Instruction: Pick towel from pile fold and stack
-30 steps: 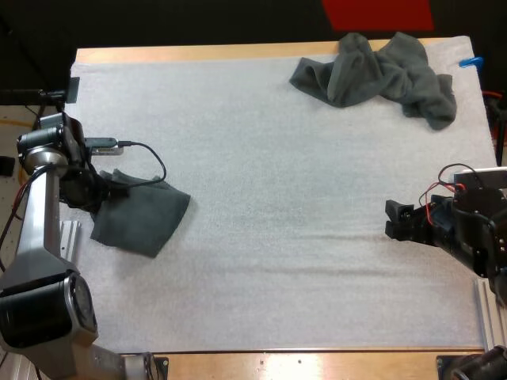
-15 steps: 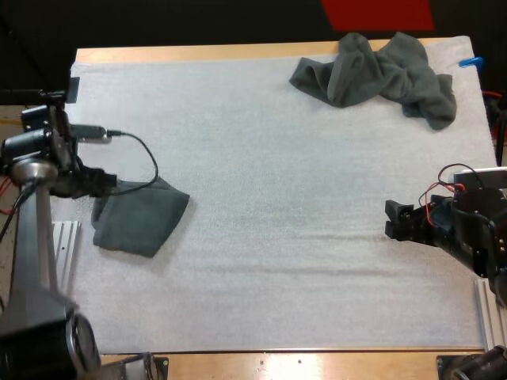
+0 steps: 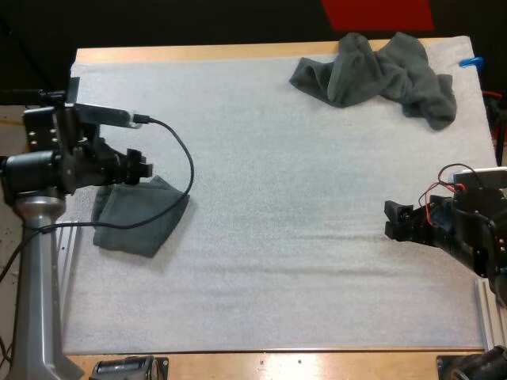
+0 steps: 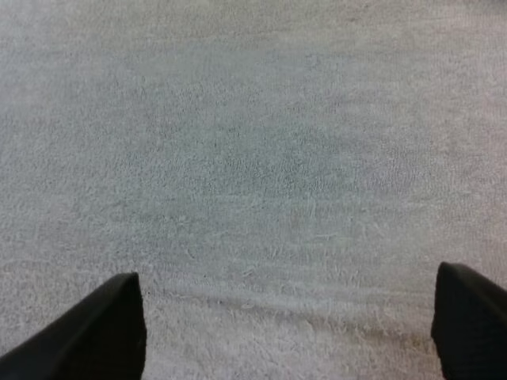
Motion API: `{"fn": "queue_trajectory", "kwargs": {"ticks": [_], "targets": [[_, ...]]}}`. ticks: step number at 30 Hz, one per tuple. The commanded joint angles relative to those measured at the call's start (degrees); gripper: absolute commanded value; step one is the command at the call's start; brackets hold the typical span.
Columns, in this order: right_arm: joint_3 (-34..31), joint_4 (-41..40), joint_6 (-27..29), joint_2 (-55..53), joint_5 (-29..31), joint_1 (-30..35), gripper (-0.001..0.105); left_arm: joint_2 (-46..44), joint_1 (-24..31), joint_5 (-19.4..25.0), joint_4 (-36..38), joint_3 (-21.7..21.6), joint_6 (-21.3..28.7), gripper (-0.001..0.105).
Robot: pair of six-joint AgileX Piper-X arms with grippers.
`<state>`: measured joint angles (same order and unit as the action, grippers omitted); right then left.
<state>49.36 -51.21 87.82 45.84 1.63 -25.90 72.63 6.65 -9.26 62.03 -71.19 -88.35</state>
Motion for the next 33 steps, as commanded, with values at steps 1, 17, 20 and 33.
{"fn": "queue_trajectory", "kwargs": {"ticks": [1, 17, 20, 33], "targets": [[0.7, 0.4, 0.7, -0.3, -0.6, -0.1, 0.072, 0.7, -0.7, 1.5, -1.1, 0.6, -0.8, 0.070], [0.7, 0.4, 0.7, -0.3, -0.6, -0.1, 0.072, 22.0, -0.9, 8.7, -6.8, 6.9, -5.7, 0.070], [0.7, 0.4, 0.7, -0.3, -0.6, -0.1, 0.072, 26.0, -0.9, 8.7, -6.0, 6.9, -5.7, 0.070], [0.7, 0.4, 0.7, -0.3, -0.6, -0.1, 0.072, 10.6, -0.9, 8.6, -4.0, 6.7, -5.7, 0.070]]}}
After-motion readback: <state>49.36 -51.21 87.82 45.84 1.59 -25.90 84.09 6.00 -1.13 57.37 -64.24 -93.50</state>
